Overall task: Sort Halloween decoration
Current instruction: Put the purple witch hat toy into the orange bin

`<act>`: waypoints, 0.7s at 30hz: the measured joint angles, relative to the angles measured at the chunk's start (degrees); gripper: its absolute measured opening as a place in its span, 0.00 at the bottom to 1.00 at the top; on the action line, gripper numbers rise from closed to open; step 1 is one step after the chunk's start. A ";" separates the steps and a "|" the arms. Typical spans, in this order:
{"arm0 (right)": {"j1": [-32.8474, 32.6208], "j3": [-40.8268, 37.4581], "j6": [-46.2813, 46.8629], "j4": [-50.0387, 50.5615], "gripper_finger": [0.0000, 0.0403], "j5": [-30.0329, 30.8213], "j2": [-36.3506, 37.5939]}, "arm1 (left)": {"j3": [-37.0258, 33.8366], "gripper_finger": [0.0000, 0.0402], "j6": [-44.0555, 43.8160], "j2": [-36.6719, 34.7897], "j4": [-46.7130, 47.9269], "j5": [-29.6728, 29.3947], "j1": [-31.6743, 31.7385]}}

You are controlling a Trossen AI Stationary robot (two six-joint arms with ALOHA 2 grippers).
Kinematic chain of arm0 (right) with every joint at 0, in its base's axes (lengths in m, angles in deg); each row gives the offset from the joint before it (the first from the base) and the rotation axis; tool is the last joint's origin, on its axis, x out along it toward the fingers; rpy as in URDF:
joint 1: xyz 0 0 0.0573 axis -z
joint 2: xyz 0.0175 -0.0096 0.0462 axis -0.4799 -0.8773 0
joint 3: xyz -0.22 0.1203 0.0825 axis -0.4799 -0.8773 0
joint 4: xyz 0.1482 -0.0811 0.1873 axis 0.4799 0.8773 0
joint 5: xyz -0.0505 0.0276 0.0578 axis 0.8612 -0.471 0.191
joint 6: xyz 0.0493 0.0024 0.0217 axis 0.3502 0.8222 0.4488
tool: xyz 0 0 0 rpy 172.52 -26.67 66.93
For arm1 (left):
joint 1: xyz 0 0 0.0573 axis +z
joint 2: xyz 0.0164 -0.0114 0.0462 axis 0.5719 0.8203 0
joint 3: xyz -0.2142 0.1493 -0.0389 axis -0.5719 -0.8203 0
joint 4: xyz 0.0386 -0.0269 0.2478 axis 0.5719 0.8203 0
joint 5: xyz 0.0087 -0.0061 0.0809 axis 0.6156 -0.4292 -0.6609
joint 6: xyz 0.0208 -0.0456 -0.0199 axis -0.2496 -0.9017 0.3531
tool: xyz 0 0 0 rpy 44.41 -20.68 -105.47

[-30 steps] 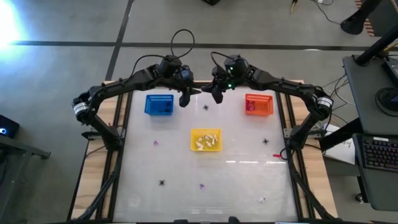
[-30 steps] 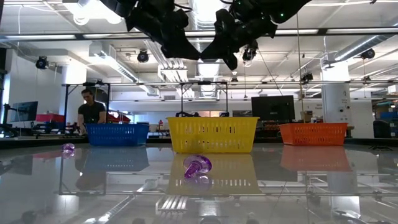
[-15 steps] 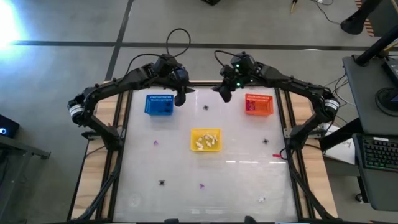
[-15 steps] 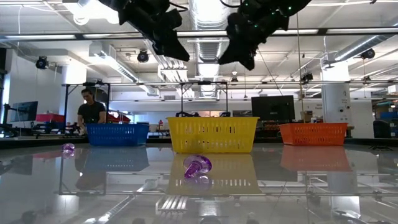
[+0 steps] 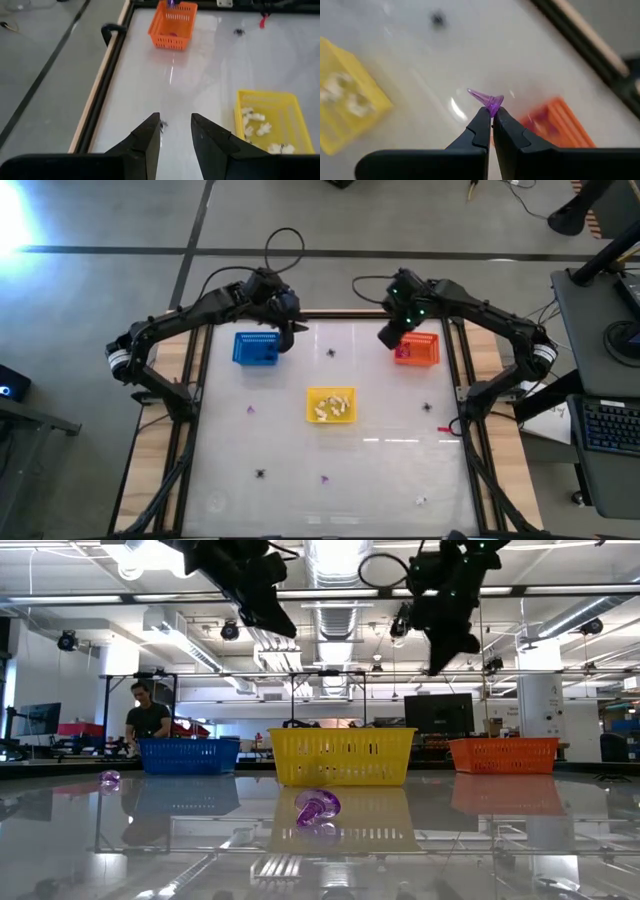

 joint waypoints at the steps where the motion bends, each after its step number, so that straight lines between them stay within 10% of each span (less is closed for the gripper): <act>1: 0.33 -0.44 -0.06 1.55 0.02 0.44 0.00 | 0.00 0.23 0.32 0.00 0.71 0.01 0.00; 12: 2.20 -9.38 -0.37 4.75 0.02 3.11 0.00 | 0.00 0.23 0.36 -0.02 9.63 0.20 0.00; 21: 2.77 -16.14 -0.15 4.22 0.02 16.69 -0.02 | 0.00 0.23 0.16 -0.04 20.33 0.15 0.00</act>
